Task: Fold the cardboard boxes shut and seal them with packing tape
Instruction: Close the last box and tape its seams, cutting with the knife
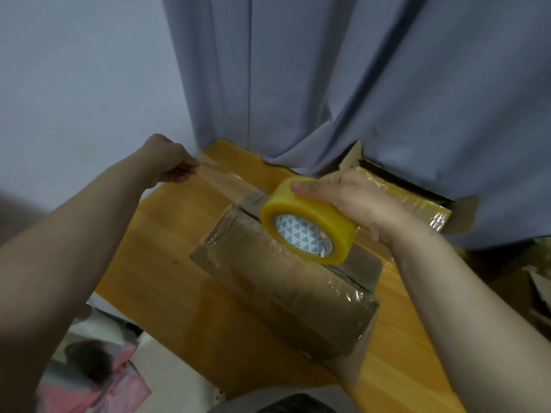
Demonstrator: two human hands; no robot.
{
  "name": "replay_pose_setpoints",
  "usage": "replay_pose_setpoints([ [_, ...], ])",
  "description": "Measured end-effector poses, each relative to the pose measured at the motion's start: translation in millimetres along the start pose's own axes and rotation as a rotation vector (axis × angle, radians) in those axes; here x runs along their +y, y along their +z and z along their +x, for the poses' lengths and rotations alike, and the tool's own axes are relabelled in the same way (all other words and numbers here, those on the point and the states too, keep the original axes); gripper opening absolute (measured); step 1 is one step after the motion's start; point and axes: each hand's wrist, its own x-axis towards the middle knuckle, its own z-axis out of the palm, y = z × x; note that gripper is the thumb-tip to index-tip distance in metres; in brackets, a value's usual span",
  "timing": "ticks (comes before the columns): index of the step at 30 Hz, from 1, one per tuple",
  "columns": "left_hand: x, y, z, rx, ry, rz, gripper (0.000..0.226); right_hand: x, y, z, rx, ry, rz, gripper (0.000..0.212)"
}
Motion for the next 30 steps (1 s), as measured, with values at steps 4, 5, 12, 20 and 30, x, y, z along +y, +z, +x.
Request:
replay_pose_setpoints([
  [4,-24,5,11,0.0,-0.041,0.009,0.013,6,12,17,0.001,0.079,-0.08,0.052],
  [5,-30,7,14,0.003,-0.048,0.004,0.014,7,16,21,-0.003,0.093,-0.093,0.053],
  [12,-63,30,35,0.025,-0.056,-0.007,0.022,18,31,39,0.011,0.136,-0.167,0.066],
  [20,-82,54,54,-0.027,-0.094,0.01,0.021,28,36,51,0.026,0.158,-0.192,0.05],
  [30,-102,98,65,-0.34,-0.027,0.512,0.016,36,45,57,0.028,0.161,-0.205,0.055],
])
